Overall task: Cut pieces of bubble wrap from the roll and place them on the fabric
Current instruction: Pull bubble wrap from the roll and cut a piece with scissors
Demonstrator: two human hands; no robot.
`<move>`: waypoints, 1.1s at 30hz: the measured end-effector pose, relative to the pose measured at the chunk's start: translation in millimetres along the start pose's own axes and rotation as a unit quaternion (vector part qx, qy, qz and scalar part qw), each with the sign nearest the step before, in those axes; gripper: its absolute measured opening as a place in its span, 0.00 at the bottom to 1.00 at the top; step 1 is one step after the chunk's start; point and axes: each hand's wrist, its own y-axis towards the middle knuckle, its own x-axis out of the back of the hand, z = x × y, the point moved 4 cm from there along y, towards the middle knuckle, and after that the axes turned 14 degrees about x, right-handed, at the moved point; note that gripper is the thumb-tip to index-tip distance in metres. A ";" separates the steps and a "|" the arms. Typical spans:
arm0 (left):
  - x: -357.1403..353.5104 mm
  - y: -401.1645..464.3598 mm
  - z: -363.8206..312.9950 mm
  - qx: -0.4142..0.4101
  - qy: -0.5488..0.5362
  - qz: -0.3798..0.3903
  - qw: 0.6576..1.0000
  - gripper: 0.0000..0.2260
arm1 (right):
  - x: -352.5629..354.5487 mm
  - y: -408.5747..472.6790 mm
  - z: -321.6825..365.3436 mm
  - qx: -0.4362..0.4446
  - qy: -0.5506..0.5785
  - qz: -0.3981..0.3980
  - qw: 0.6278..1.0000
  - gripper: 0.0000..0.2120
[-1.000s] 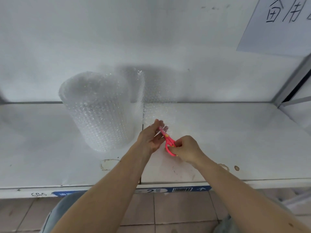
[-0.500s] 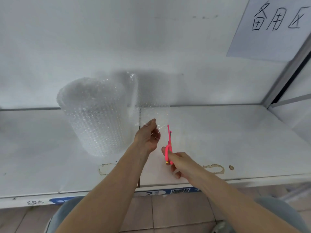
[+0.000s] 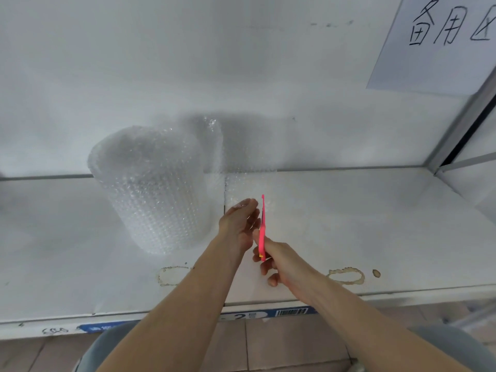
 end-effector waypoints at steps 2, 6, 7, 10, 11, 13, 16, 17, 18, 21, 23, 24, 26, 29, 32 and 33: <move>-0.8 2.0 0.3 0.006 -0.001 0.018 1.000 0.04 | 0.8 3.9 4.4 0.004 0.012 -0.007 1.000 0.26; 0.8 6.9 0.9 0.013 0.009 0.026 1.000 0.03 | 2.0 12.1 7.0 0.014 0.023 -0.022 0.999 0.27; 1.4 7.0 0.9 0.013 0.012 0.022 1.000 0.03 | 2.0 13.4 6.9 0.013 0.024 -0.023 0.999 0.27; 4.2 8.4 -1.7 -0.027 0.026 -0.006 0.999 0.08 | 0.5 13.2 4.7 -0.001 0.030 -0.020 0.999 0.27; 4.6 8.9 -2.8 -0.048 0.033 -0.017 0.998 0.09 | -0.6 12.2 3.3 -0.007 0.032 -0.015 0.999 0.27; 5.7 8.2 -3.9 -0.073 0.035 -0.029 0.996 0.09 | -2.9 10.0 0.4 -0.014 0.033 -0.005 0.999 0.26; 5.6 5.7 -3.3 -0.073 0.041 -0.047 0.995 0.11 | -4.0 8.8 -1.4 -0.013 0.034 -0.008 0.999 0.25; 5.0 5.7 -2.8 -0.071 0.044 -0.046 0.995 0.11 | -3.7 9.3 -0.8 -0.008 0.036 -0.012 0.999 0.25; 4.0 5.0 -2.0 -0.068 0.048 -0.044 0.996 0.11 | -3.2 9.6 0.4 -0.002 0.041 -0.017 0.999 0.26; 2.1 1.4 0.7 -0.065 0.063 -0.051 0.995 0.13 | -1.7 11.0 3.5 0.011 0.056 -0.028 0.998 0.26; 2.5 0.7 1.5 -0.062 0.054 -0.048 0.995 0.14 | -1.5 11.4 4.3 0.015 0.061 -0.031 0.998 0.25; 2.3 -0.5 1.8 -0.059 0.051 -0.049 0.996 0.14 | -1.7 11.6 4.1 0.016 0.061 -0.032 0.998 0.25; 2.1 -2.4 2.1 -0.060 0.050 -0.051 0.996 0.14 | -2.5 11.9 3.0 0.021 0.056 -0.028 0.998 0.24; 1.1 -3.6 2.1 -0.061 0.045 -0.046 0.996 0.12 | -2.8 11.9 2.7 0.030 0.044 -0.025 0.998 0.23; 0.9 -4.4 2.1 -0.055 0.050 -0.049 0.996 0.10 | -2.3 11.7 3.3 0.039 0.037 -0.025 0.998 0.22; 1.1 -3.6 2.1 -0.052 0.050 -0.048 0.996 0.10 | -2.1 11.6 3.5 0.041 0.037 -0.025 0.998 0.22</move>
